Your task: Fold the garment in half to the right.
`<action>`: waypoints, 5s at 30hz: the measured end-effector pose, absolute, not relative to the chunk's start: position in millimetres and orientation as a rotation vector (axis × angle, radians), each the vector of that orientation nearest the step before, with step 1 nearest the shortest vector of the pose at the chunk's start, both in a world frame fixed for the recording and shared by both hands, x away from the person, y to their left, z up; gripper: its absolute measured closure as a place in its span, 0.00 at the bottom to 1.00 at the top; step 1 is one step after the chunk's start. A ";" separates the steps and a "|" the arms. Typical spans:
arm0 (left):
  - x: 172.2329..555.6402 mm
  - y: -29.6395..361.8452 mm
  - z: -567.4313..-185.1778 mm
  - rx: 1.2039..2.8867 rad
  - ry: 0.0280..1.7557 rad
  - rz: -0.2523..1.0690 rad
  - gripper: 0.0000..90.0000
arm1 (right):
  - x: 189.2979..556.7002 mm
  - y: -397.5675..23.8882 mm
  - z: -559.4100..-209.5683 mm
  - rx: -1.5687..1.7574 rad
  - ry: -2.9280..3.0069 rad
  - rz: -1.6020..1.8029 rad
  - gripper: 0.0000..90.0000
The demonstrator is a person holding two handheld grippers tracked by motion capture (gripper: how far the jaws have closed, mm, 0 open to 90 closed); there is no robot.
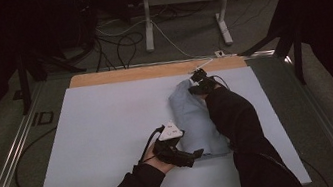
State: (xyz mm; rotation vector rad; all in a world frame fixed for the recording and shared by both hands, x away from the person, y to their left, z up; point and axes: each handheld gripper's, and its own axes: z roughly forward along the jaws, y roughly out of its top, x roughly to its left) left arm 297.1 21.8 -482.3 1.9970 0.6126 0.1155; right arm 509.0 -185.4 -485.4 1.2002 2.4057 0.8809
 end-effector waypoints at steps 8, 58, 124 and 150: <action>293.3 50.6 -483.9 1.994 0.656 0.158 0.10 | 502.7 -191.6 -475.6 1.176 2.329 0.852 1.00; 292.2 137.9 -479.9 1.903 0.596 0.322 0.01 | 473.8 -170.2 -463.5 1.132 2.391 1.066 0.16; 264.6 240.6 -504.3 1.936 0.707 0.335 0.00 | 294.3 -276.7 -505.8 1.000 2.263 1.337 0.10; 251.0 266.9 -519.7 1.903 0.818 0.390 0.00 | 274.0 -294.9 -524.1 1.085 2.197 1.359 0.10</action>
